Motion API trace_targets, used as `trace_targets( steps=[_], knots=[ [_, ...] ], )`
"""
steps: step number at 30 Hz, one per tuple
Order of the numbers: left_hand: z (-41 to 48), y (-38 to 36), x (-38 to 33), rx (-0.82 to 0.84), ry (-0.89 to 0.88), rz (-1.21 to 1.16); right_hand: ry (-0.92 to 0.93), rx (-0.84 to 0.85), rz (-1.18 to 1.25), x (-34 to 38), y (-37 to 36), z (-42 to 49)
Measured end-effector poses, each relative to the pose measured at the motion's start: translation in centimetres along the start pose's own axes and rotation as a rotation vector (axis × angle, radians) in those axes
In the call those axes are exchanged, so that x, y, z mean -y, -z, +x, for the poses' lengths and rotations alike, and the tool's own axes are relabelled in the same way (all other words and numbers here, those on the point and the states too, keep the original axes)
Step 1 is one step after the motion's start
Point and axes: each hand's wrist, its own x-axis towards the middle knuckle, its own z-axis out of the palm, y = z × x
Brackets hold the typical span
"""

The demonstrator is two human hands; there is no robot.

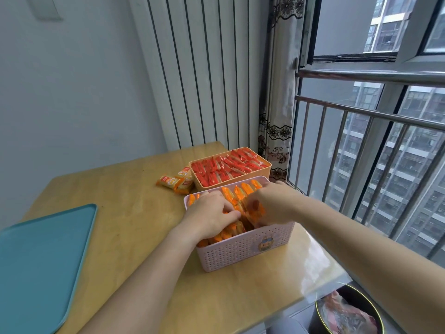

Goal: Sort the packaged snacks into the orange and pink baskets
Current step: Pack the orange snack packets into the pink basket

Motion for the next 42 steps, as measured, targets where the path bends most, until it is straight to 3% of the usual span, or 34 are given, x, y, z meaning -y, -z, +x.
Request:
trace_targets(
  steps=[5,11,15,20,27,33,37,40,42],
  knots=[
    [0.2,0.6,0.1,-0.161,0.026,-0.208,-0.015,-0.047,0.037,0.0,-0.2,1.1],
    [0.8,0.2,0.7,-0.303,0.076,-0.365,-0.129,-0.215,0.637,-2.9,3.4,0.3],
    [1.1,0.2,0.3,-0.294,0.068,-0.456,-0.151,-0.251,0.806,-4.1,3.9,0.0],
    [1.5,0.0,-0.8,-0.158,0.006,-0.577,-0.107,-0.260,0.997,-3.8,4.3,-0.6],
    [1.5,-0.3,-0.6,-0.185,0.000,-0.422,-0.080,-0.151,0.859,-3.0,4.3,-1.2],
    [0.6,-1.0,1.0,0.045,-0.092,-0.051,-0.079,-0.103,0.708,-2.0,2.0,-1.2],
    [0.4,-0.8,1.0,0.051,-0.081,0.080,-0.054,-0.085,0.596,-1.3,1.8,-1.3],
    [0.8,-0.8,1.1,0.018,-0.091,0.057,-0.010,-0.036,0.455,-0.2,1.0,-1.1],
    [1.1,-1.1,1.0,-0.059,-0.072,-0.115,0.044,0.018,0.401,0.4,0.3,-0.8]
  ],
)
